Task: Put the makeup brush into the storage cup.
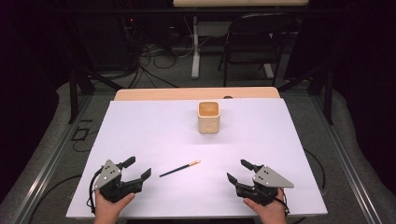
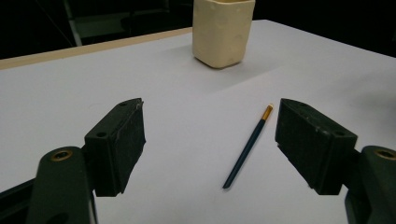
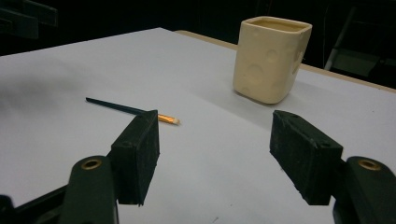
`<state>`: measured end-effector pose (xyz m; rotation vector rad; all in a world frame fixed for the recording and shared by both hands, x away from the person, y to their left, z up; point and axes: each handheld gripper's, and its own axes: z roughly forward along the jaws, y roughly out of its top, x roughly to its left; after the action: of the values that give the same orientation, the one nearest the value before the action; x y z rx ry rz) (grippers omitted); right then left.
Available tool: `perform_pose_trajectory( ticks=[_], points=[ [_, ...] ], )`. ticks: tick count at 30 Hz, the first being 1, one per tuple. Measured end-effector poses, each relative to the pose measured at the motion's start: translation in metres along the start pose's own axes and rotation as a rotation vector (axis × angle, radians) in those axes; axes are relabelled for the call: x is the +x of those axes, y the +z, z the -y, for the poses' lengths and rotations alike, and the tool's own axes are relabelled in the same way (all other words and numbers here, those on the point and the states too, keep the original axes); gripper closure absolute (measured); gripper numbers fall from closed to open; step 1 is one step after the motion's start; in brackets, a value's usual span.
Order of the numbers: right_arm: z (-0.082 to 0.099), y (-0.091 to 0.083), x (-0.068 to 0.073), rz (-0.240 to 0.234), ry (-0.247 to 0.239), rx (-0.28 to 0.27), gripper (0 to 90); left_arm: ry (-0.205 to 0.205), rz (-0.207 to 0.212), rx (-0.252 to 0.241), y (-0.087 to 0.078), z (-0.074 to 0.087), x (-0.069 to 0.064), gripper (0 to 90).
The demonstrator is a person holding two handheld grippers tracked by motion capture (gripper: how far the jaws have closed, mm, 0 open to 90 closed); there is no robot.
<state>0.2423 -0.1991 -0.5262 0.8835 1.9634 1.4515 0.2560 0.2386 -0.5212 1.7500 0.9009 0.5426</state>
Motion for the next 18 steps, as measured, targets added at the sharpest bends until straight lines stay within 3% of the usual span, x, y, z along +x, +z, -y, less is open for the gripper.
perform_pose_trajectory(
  ticks=[9, 18],
  points=[
    [0.000, 0.000, -0.002, -0.004, -0.009, 0.003, 34.1, -0.019, 0.008, 0.011, -0.001, -0.005, -0.003, 27.7],
    [-0.002, 0.000, -0.002, -0.002, -0.002, 0.004, 37.0, 0.015, -0.008, 0.061, -0.002, -0.022, -0.011, 30.2]
  ],
)
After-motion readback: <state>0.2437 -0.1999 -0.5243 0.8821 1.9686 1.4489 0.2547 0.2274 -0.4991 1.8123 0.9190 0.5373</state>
